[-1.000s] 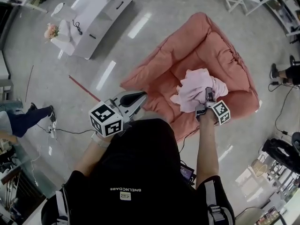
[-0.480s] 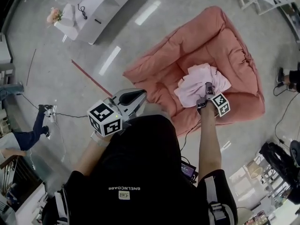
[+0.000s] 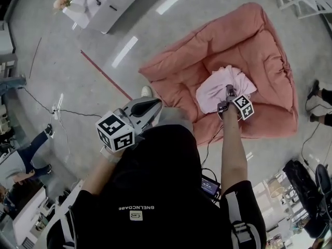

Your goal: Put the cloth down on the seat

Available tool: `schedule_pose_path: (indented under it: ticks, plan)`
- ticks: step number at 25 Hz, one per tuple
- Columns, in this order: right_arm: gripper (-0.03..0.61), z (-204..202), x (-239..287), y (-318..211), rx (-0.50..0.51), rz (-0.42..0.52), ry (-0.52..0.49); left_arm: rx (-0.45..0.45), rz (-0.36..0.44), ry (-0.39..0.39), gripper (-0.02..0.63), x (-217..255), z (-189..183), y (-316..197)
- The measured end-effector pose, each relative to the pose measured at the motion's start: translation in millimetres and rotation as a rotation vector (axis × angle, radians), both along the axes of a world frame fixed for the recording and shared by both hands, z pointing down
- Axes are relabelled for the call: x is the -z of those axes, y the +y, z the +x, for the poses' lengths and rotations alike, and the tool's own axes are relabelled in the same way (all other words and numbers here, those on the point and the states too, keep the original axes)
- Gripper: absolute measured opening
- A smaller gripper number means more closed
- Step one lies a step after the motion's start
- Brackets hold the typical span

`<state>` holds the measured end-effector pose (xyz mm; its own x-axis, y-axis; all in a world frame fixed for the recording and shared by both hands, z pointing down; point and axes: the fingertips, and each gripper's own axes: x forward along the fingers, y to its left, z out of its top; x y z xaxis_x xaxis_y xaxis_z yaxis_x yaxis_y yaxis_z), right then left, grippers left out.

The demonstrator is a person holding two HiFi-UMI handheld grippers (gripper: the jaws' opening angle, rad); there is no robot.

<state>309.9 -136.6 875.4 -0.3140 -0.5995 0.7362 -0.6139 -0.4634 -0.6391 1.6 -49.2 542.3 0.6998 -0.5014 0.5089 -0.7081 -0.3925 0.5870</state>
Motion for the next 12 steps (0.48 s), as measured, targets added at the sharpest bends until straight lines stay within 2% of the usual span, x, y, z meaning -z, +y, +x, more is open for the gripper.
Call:
schedule_pose_path:
  ticks: [7, 12]
  plan:
    - [0.249, -15, -24, -5, 0.045, -0.043, 0.039, 0.034, -0.040, 0.004, 0.020, -14, -12, 15]
    - [0.290, -27, -42, -6, 0.111, -0.071, 0.104, 0.040, -0.063, 0.011, 0.020, -26, -19, 21]
